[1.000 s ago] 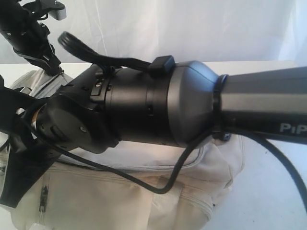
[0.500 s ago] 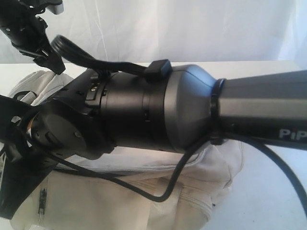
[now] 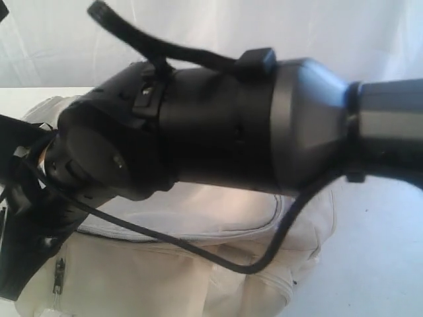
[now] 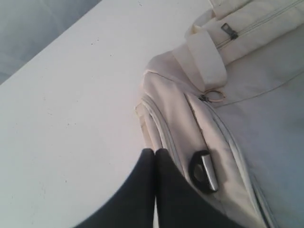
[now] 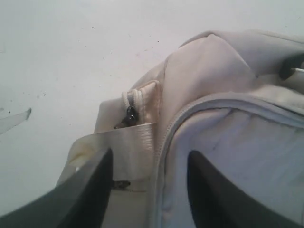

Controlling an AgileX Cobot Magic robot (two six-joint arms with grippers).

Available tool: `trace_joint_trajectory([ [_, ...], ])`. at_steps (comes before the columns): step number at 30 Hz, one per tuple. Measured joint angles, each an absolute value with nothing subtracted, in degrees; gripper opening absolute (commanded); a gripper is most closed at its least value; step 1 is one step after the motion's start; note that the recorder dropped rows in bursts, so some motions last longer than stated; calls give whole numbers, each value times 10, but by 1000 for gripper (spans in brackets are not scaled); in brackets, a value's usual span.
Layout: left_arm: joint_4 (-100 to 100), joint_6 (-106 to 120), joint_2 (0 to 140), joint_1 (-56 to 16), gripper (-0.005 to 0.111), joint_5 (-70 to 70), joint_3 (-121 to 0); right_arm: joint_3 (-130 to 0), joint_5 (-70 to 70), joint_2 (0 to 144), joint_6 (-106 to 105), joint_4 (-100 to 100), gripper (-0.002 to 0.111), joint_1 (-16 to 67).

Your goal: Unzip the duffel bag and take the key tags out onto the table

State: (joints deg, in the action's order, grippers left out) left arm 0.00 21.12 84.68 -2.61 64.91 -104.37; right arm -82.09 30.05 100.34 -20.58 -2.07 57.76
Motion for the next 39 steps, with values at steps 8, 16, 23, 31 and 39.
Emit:
trace_joint_trajectory([
  [8, -56, 198, 683, -26, 0, 649, -897, -840, 457, 920, -195, 25, 53, 578],
  [16, -161, 239, 554, -26, 0, 642, -678, -836, 557, 928, -191, 46, 51, 571],
  [23, -164, 259, 508, -26, 0, 610, -567, -836, 562, 966, -191, 54, 41, 556],
  [31, -166, 271, 498, -26, 0, 605, -530, -836, 549, 987, -168, 94, 11, 542],
  [39, -173, 272, 498, -26, 0, 603, -521, -846, 549, 996, -165, 159, 0, 531],
])
